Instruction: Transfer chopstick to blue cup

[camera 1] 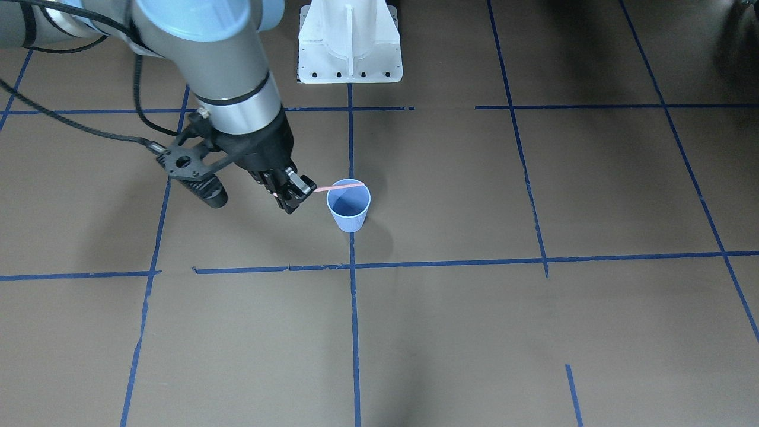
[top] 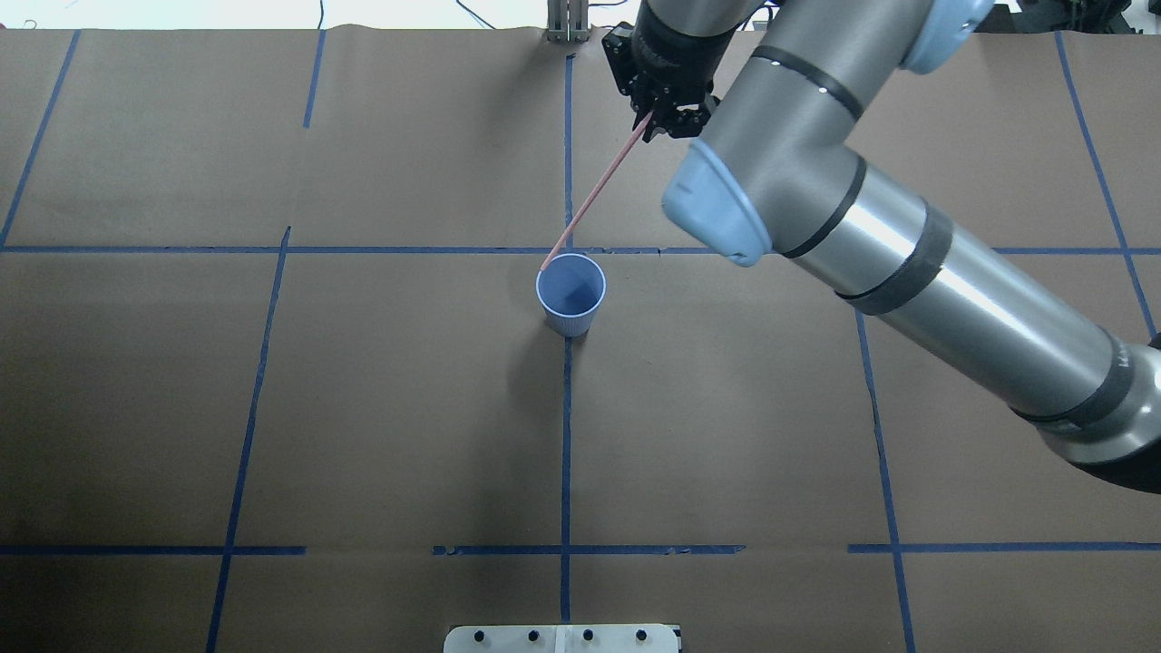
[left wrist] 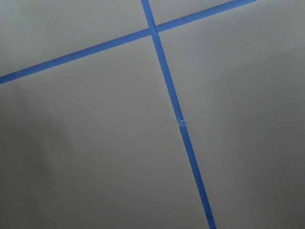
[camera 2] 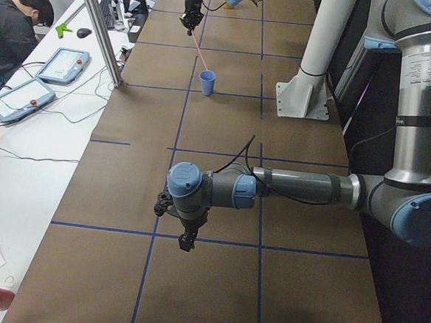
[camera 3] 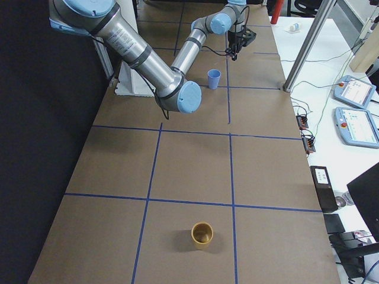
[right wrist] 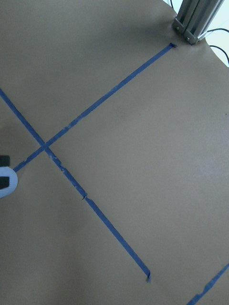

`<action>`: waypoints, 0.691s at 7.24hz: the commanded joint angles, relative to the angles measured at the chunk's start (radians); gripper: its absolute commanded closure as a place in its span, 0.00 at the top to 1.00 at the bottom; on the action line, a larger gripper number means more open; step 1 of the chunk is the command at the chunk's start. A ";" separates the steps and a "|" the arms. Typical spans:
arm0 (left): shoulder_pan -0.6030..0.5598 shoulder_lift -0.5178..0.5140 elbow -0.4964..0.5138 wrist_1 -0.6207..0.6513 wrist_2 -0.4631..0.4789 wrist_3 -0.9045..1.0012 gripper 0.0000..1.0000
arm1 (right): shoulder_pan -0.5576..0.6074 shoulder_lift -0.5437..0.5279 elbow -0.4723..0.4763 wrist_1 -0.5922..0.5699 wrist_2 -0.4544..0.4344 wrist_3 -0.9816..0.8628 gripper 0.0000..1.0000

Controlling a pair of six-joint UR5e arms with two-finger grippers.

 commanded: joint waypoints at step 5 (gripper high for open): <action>0.002 0.000 0.007 0.000 -0.001 0.000 1.00 | -0.075 -0.030 -0.019 0.002 -0.103 0.017 0.02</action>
